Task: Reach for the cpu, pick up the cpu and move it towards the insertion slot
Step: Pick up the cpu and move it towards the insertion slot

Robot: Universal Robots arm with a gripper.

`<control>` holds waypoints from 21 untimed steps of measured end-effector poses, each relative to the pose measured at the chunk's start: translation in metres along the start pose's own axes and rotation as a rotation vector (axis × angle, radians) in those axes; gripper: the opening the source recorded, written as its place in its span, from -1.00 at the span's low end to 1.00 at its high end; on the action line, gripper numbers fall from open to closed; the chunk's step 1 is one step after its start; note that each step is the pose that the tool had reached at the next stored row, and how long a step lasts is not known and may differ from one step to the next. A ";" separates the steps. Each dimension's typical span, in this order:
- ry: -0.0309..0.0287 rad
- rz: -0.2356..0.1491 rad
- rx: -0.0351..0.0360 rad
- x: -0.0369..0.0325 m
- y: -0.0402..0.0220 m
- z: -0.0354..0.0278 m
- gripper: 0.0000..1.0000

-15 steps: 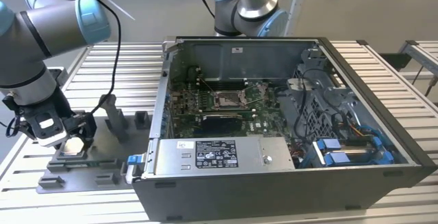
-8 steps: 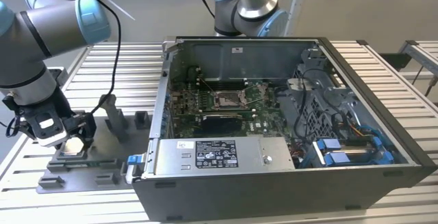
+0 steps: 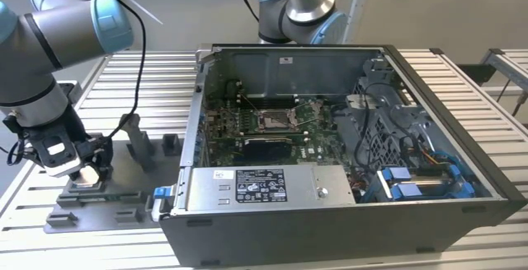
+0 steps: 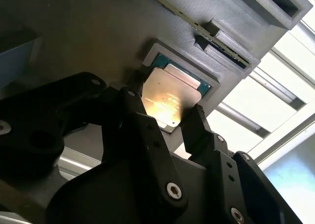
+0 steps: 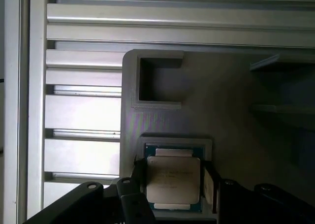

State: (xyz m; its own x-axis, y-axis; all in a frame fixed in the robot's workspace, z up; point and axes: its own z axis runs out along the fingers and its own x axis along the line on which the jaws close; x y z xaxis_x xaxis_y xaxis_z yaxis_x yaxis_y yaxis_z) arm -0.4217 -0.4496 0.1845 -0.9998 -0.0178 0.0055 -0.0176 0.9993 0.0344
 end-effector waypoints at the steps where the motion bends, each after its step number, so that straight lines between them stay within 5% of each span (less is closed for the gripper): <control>1: 0.0000 0.000 0.0000 0.0000 0.0000 0.0000 -1.00; 10: -0.0001 0.000 0.0000 0.0000 0.0000 -0.0012 -1.00; 21: 0.0000 0.000 0.0000 0.0001 0.0007 -0.0209 -1.00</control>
State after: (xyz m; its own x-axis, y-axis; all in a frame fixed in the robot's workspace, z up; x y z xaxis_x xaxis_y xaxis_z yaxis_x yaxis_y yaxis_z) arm -0.4217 -0.4496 0.2054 -0.9998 -0.0177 0.0055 -0.0175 0.9993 0.0344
